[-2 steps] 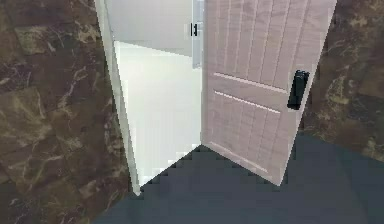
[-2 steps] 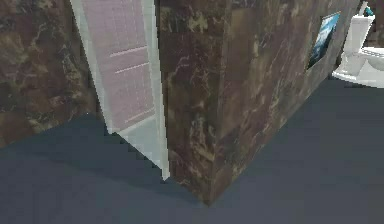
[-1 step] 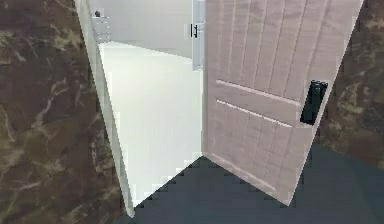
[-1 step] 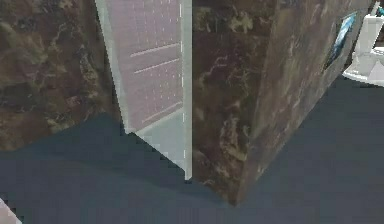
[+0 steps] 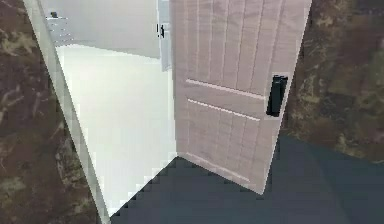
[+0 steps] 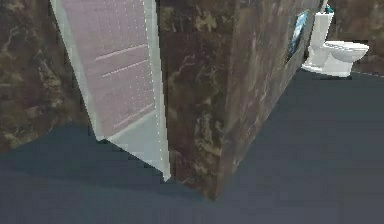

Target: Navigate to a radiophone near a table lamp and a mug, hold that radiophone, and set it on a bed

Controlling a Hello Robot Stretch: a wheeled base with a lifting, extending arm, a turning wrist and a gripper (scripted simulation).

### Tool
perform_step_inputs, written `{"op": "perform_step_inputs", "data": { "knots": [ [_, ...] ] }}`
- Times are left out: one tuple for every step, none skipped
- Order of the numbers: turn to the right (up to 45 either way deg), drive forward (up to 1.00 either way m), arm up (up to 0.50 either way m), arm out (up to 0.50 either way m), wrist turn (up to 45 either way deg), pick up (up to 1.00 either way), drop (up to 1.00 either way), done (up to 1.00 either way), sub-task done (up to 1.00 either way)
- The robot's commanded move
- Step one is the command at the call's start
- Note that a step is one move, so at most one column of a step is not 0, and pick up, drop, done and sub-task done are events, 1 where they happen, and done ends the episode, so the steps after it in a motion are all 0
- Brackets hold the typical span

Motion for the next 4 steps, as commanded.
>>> {"op": "perform_step_inputs", "data": {
  "knots": [
    [0.0,0.85,0.00,0.00,0.0,0.00,0.00,0.00,0.00],
    [-30.0,0.00,0.00,0.00,0.0,0.00,0.00,0.00,0.00],
    [0.0,0.80,0.00,0.00,0.0,0.00,0.00,0.00,0.00],
    [-27.0,0.00,0.00,0.00,0.0,0.00,0.00,0.00,0.00]
  ]
}}
